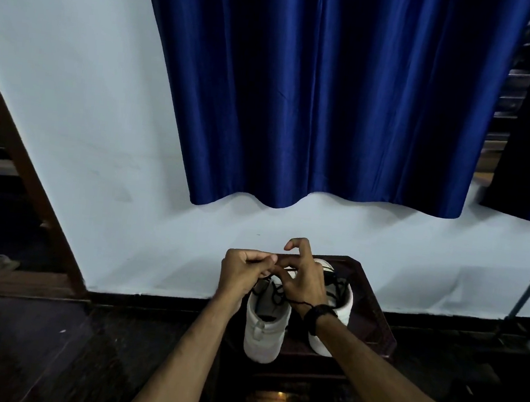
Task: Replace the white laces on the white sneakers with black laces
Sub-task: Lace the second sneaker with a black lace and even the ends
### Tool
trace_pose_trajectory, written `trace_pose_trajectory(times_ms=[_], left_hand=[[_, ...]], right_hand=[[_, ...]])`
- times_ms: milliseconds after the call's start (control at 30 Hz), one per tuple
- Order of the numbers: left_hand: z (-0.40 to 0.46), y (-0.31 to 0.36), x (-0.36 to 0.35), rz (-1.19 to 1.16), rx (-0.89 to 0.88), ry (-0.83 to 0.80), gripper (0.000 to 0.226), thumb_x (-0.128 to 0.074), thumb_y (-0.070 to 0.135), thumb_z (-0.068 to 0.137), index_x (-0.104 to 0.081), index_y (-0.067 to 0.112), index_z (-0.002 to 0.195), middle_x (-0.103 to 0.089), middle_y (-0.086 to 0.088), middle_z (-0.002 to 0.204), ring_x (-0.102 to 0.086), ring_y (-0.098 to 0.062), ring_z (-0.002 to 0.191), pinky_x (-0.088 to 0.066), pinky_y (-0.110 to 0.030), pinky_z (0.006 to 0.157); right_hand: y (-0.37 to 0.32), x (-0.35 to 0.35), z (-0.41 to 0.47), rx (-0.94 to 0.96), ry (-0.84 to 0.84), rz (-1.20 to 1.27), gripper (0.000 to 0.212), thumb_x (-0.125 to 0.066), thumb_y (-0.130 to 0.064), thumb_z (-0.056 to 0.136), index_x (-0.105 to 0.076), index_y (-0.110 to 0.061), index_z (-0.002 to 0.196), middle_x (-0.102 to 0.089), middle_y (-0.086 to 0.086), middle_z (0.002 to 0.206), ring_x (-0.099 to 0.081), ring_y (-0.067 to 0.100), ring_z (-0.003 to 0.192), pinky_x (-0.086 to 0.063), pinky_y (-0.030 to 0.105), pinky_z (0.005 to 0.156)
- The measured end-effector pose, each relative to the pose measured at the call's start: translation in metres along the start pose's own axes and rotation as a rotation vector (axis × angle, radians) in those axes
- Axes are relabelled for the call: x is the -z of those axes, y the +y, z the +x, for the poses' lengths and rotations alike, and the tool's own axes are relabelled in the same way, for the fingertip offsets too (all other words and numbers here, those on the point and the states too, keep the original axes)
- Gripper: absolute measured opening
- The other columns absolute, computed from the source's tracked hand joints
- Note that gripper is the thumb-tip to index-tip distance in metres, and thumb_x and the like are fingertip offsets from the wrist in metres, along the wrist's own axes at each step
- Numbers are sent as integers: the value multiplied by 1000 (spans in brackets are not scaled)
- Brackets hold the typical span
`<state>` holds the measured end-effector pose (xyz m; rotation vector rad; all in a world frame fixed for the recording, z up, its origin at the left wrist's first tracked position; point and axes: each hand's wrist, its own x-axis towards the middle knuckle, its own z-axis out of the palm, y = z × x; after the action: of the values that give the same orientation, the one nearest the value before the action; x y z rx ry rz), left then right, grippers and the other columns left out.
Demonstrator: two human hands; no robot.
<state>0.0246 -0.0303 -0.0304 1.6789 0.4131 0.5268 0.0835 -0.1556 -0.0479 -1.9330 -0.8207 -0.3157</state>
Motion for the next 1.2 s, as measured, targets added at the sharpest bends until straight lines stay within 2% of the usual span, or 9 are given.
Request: trace_pose_trajectory(times_ms=[167,267,333,433,567,667,833,1000,1200], left_hand=[[0,4,0,74,-12,-7,7,-76,15,84,-78,13,78,-70,-2,61,-60,-6,53,-49,-17,58],[0,14,0,173,-103,55,8,-75,17,85,-78,13,80,-72,-2,63,-64,-6,54,-52,-20,59],[7,23,0,195,-136,93,8,-74,20,85,-78,15,79,-73,1,66,-67,-8,60,-56,-26,66],[13,43,1,219,-197,108,8,-76,23,83,-77,17,77,-73,5,68,-70,-8,65,-59,-32,73],[13,67,-1,206,-261,128,5,-77,18,83,-76,17,77,-72,7,67,-70,-8,64,-60,-37,77],[11,84,-1,195,-329,163,5,-77,18,83,-78,14,81,-70,10,64,-66,-3,60,-60,-40,76],[3,130,-2,188,-436,174,6,-76,20,84,-78,14,84,-70,14,67,-64,-2,56,-60,-34,69],[-7,178,-3,188,-573,201,8,-75,20,86,-77,13,87,-68,15,68,-61,6,55,-52,-13,60],[-12,198,5,182,-578,203,6,-75,21,86,-77,16,85,-69,15,70,-62,6,59,-51,-12,61]], right_hand=[[-1,2,-2,-41,-7,17,27,-70,-27,86,-58,-10,105,-51,-48,90,-59,-7,72,-35,9,65],[-6,-1,-14,-18,97,-76,39,-69,-44,82,-48,-22,108,-59,-21,96,-54,3,90,-42,22,74],[-9,-6,-32,95,115,-219,27,-61,-48,87,-53,-24,96,-52,-9,94,-51,12,89,-43,27,74],[-8,-19,-58,202,-39,-370,30,-50,-52,91,-62,-25,89,-57,-3,90,-55,19,86,-47,33,68],[7,-36,-74,155,-218,-422,32,-44,-45,93,-56,-25,114,-54,1,107,-56,27,90,-44,37,68],[6,-38,-76,158,-279,-551,36,-41,-43,90,-54,-31,122,-57,2,114,-59,24,84,-45,34,62],[1,-39,-71,148,-320,-645,38,-39,-40,83,-61,-35,114,-64,0,116,-65,23,79,-50,31,58],[3,-39,-63,170,-398,-682,41,-67,-39,70,-61,-35,111,-66,-1,110,-68,21,78,-50,27,57],[10,-40,-69,105,-506,-718,62,-65,-38,77,-47,-30,135,-50,7,143,-63,26,99,-54,33,62]])
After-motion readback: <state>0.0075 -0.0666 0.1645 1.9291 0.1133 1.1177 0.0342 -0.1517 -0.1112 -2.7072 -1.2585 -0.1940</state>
